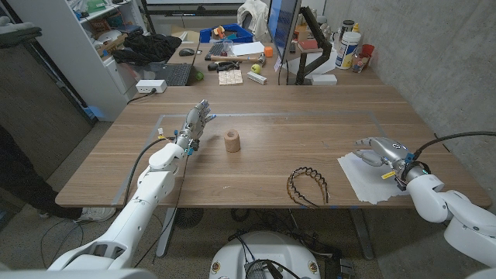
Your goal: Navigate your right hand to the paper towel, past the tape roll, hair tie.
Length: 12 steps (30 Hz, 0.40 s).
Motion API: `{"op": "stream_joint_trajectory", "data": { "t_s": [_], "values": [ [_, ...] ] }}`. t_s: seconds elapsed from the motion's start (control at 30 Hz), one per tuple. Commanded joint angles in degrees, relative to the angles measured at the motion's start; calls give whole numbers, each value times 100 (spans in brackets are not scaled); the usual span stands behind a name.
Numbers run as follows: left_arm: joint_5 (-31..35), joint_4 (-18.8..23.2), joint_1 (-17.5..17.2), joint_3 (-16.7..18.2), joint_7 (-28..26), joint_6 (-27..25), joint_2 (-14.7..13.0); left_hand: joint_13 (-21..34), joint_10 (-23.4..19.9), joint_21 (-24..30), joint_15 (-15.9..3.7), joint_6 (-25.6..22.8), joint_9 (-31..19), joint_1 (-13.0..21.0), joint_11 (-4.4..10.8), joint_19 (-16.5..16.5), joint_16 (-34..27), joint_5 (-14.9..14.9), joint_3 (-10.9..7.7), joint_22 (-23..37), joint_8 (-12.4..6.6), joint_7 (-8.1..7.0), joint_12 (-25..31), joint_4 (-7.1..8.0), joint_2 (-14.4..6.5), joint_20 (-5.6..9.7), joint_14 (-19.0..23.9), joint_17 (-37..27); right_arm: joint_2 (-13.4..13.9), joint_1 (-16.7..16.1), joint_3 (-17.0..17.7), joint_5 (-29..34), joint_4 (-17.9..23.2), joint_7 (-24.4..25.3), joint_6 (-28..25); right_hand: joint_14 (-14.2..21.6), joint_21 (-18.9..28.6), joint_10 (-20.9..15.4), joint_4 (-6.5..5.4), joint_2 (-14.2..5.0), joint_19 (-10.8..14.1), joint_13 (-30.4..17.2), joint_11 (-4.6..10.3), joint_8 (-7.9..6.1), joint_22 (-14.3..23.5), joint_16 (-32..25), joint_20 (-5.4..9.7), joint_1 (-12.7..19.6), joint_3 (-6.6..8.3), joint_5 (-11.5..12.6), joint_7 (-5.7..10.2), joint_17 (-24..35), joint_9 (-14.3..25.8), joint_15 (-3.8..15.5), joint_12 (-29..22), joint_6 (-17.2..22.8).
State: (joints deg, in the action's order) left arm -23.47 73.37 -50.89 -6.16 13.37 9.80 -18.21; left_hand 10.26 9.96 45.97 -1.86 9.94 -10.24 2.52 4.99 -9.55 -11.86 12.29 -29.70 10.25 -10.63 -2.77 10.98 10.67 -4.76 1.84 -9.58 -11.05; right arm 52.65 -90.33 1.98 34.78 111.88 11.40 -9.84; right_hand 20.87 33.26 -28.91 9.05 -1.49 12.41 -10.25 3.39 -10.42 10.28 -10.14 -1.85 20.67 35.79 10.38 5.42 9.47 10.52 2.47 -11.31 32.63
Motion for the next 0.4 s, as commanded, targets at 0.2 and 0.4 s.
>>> {"op": "stream_joint_trajectory", "data": {
  "t_s": [0.2, 0.4],
  "values": [
    [33, -87, 117, -62, 16, -89, 16, 11, 918, -16, -281, 883, -24, -63, 48, -1563, 10, 17, -37, 20, -20, -19, 19, 6, -542, 527, -1527, -11, 52, 180, -136, -112, -154, 44, -63, -54, -39, 71, -103, -12, -27, -17, -27, 29, 10, -9, 12, -80, -8, 31, -13, 46, 26, 406, 25, -110],
    [39, -42, 95, -43, 32, -88, -13, 11, 927, -21, -286, 884, -24, -64, 46, -1563, 10, 16, -37, 21, -20, -21, 15, 7, -542, 531, -1527, -11, 115, 304, -284, -89, -186, 66, -125, -59, -53, 115, -115, -34, -34, -17, -8, 26, 11, -9, 6, -90, 0, 34, -5, 45, 26, 402, 33, -140]
  ]
}}
